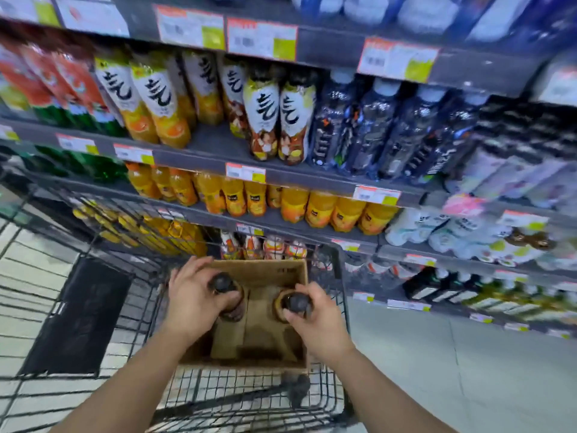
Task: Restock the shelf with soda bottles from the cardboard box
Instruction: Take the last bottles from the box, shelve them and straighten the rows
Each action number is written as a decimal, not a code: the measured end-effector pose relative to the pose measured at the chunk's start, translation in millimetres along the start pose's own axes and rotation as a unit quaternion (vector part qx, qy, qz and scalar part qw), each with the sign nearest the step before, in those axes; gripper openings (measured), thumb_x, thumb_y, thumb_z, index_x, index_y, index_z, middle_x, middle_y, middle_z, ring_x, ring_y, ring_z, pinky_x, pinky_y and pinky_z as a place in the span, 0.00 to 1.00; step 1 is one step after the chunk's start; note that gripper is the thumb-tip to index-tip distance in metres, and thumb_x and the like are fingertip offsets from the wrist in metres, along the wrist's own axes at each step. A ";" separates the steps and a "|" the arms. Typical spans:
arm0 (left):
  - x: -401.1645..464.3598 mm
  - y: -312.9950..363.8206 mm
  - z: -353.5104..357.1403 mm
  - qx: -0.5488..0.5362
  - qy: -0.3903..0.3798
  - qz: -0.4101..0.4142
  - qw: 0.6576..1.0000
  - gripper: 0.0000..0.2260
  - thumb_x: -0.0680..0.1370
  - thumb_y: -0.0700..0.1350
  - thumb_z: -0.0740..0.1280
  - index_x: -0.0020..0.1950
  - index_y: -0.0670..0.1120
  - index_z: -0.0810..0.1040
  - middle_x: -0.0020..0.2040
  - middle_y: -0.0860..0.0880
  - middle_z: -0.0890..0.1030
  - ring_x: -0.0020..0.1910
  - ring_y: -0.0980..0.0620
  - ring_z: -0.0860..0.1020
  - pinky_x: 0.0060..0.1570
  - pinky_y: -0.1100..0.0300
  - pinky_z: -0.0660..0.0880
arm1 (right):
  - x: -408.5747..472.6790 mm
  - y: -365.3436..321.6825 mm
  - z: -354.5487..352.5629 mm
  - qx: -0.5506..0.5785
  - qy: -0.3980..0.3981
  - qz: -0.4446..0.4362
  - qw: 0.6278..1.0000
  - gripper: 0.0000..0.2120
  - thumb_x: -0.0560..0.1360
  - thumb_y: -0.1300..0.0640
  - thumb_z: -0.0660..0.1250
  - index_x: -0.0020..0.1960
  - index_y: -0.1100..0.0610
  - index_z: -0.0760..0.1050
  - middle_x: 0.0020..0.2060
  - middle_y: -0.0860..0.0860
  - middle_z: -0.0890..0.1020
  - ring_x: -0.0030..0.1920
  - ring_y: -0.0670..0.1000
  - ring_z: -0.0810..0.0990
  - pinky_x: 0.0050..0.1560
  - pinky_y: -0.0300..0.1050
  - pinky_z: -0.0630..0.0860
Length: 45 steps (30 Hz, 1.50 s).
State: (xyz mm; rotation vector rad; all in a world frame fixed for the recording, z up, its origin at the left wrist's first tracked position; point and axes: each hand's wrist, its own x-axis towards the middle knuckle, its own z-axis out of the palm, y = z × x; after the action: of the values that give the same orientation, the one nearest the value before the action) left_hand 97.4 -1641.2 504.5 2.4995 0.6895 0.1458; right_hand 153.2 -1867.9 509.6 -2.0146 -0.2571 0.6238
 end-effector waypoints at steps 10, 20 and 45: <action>-47.3 293.9 -26.8 -0.389 0.038 0.100 0.915 0.11 0.68 0.45 0.77 0.47 0.55 0.81 0.47 0.60 0.82 0.48 0.58 0.77 0.49 0.66 0.72 | -120.3 -52.0 -228.1 0.261 0.212 -0.176 0.925 0.07 0.76 0.62 0.68 0.52 0.55 0.75 0.45 0.50 0.84 0.47 0.46 0.81 0.50 0.39 0.75; -223.5 643.9 73.6 -0.568 -0.128 0.245 0.776 0.04 0.73 0.40 0.72 0.40 0.46 0.79 0.28 0.57 0.81 0.26 0.64 0.76 0.30 0.68 0.74 | -339.5 48.0 -530.0 0.248 0.455 -0.172 0.838 0.18 0.74 0.49 0.71 0.60 0.53 0.71 0.55 0.50 0.82 0.55 0.48 0.80 0.58 0.45 0.75; -443.8 1260.8 431.3 -0.458 -0.463 0.465 0.600 0.03 0.76 0.42 0.68 0.47 0.48 0.81 0.41 0.57 0.85 0.38 0.61 0.80 0.39 0.68 0.76 | -551.3 348.0 -1065.3 0.175 0.747 -0.065 0.639 0.03 0.78 0.60 0.66 0.50 0.54 0.76 0.40 0.48 0.80 0.37 0.40 0.80 0.36 0.31 0.74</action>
State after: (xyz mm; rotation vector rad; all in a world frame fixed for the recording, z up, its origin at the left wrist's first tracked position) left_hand 378.0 -2981.1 818.3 1.2959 -0.9573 -0.3463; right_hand 223.0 -3078.7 807.7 -1.4872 0.6787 -1.1069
